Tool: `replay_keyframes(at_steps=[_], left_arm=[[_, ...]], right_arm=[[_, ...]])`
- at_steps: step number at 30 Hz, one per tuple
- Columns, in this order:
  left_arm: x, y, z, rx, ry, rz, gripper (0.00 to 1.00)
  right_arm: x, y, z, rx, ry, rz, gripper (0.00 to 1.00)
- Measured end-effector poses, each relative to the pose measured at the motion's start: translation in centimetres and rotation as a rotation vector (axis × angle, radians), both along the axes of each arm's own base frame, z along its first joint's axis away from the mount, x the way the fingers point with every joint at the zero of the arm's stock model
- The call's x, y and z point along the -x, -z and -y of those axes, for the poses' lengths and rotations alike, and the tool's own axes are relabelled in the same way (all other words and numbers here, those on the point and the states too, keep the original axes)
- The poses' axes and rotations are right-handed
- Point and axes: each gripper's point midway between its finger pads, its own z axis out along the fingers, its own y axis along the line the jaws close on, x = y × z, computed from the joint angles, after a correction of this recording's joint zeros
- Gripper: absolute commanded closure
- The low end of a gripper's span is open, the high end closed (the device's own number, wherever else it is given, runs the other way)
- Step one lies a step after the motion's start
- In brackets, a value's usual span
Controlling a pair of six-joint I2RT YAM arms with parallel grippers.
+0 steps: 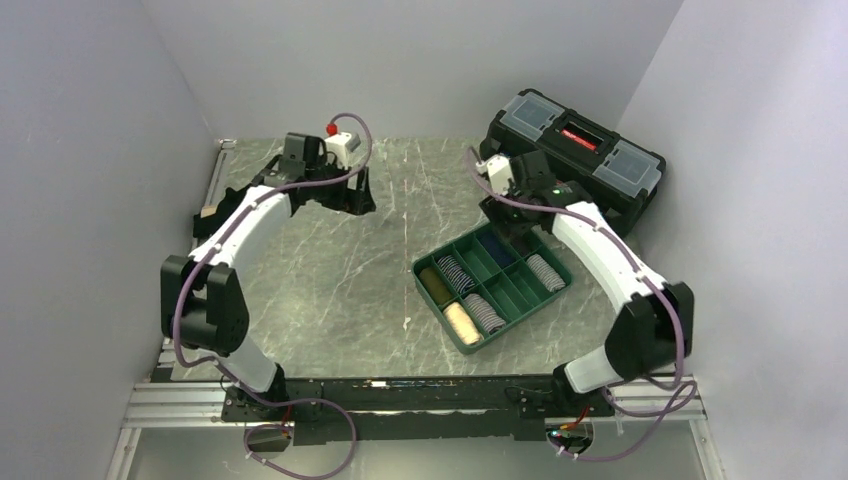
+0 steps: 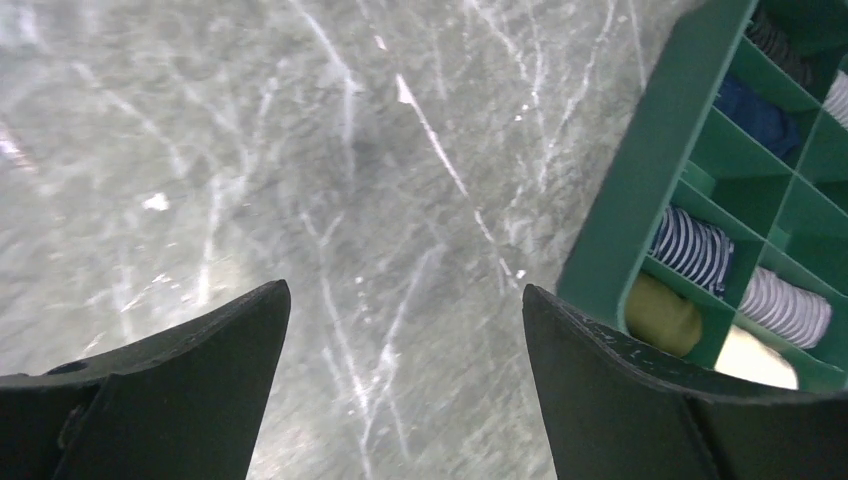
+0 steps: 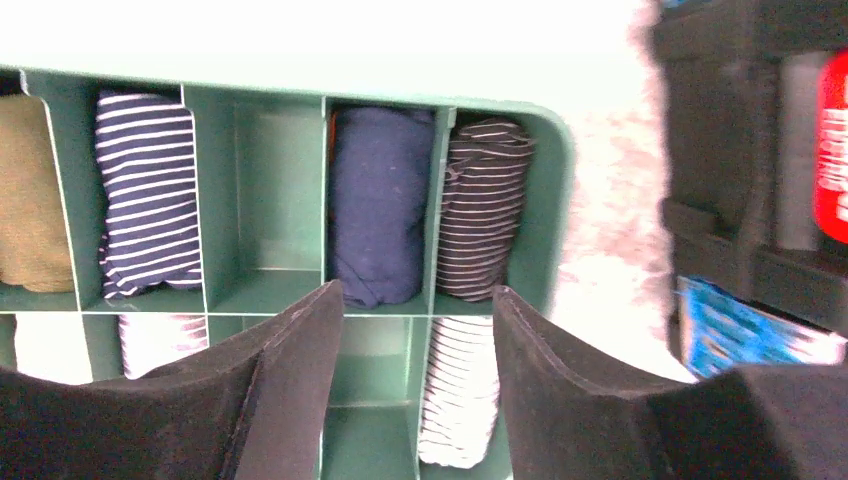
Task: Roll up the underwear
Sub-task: Reset both arms
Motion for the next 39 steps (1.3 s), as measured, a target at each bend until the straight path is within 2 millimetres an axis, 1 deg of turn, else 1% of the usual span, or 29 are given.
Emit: replay_keyframes(at_steps=[3, 4, 6, 7, 8, 12, 14, 18, 20, 23, 26, 30, 33, 36, 39], left_arm=[[-0.3, -1.3, -2.0, -0.037, -0.028, 0.054, 0.08], [-0.4, -2.0, -2.8, -0.053, -0.042, 0.079, 0.06], [-0.6, -3.4, -4.3, -0.077, -0.073, 0.130, 0.01], [-0.6, -4.2, -5.1, -0.089, -0.089, 0.159, 0.01], [-0.6, -4.9, -5.9, -0.098, -0.110, 0.183, 0.01], [0.7, -7.8, -9.4, -0.132, -0.202, 0.292, 0.01], [1.7, -8.9, -11.0, -0.135, -0.244, 0.334, 0.00], [3.7, -10.4, -13.3, -0.128, -0.308, 0.398, 0.01], [4.8, -10.6, -14.3, -0.129, -0.336, 0.422, 0.01], [6.3, -10.7, -15.2, -0.133, -0.365, 0.454, 0.01], [8.2, -11.0, -15.3, -0.138, -0.370, 0.503, 0.01], [10.1, -12.2, -15.2, -0.140, -0.365, 0.580, 0.01], [11.1, -12.7, -15.2, -0.131, -0.370, 0.636, 0.01], [11.8, -11.9, -15.4, -0.126, -0.377, 0.655, 0.00], [11.7, -11.2, -15.3, -0.118, -0.369, 0.655, 0.01]], right_arm=[[-0.4, -3.6, 1.0, -0.025, 0.030, 0.114, 0.27], [-0.5, -4.4, 1.4, -0.032, 0.046, 0.140, 0.24], [-0.7, -6.0, 2.6, -0.050, 0.088, 0.191, 0.11], [-0.8, -6.7, 3.3, -0.061, 0.113, 0.214, 0.05], [-0.9, -7.2, 3.9, -0.071, 0.136, 0.231, 0.01], [-1.4, -9.9, 6.8, -0.125, 0.240, 0.335, 0.00], [-1.1, -11.1, 8.1, -0.146, 0.285, 0.389, 0.00], [-0.1, -12.8, 9.2, -0.197, 0.326, 0.475, 0.00], [0.5, -13.2, 9.4, -0.219, 0.337, 0.506, 0.00], [1.4, -13.5, 10.0, -0.236, 0.358, 0.544, 0.00], [2.6, -13.4, 10.5, -0.255, 0.374, 0.579, 0.00], [3.8, -13.2, 11.3, -0.279, 0.405, 0.616, 0.00], [4.4, -12.9, 11.5, -0.299, 0.417, 0.637, 0.00], [4.9, -12.7, 11.2, -0.312, 0.401, 0.653, 0.00], [5.5, -12.0, 11.0, -0.320, 0.380, 0.660, 0.00]])
